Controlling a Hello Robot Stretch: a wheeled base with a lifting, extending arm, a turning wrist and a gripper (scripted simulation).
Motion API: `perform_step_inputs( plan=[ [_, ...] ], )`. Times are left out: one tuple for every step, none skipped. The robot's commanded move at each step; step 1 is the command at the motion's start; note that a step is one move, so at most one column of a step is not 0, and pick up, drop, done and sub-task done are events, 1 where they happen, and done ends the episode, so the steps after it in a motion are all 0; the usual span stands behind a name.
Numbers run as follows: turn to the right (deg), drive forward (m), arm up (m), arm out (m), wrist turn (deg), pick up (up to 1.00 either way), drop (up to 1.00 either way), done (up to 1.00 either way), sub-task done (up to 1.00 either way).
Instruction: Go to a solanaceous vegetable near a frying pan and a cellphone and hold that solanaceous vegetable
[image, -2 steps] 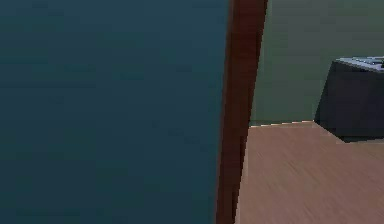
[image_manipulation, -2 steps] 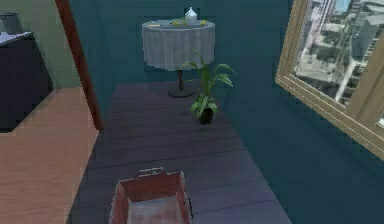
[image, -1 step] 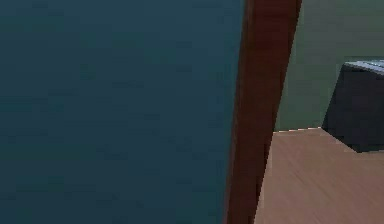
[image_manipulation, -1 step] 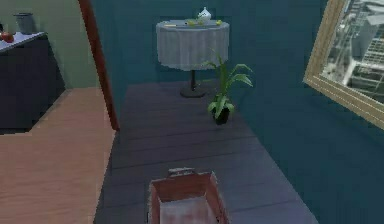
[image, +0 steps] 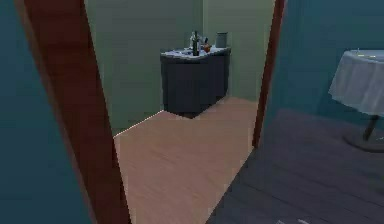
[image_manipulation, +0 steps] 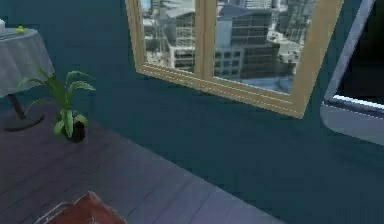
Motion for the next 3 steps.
perform_step_inputs(
  plan=[
    [45.0, 0.0, 0.0, 0.0, 0.0, 0.0, 0.0, 0.0, 0.0],
    [45.0, 0.0, 0.0, 0.0, 0.0, 0.0, 0.0, 0.0, 0.0],
    [33.0, 0.0, 0.0, 0.0, 0.0, 0.0, 0.0, 0.0, 0.0]
  ],
)
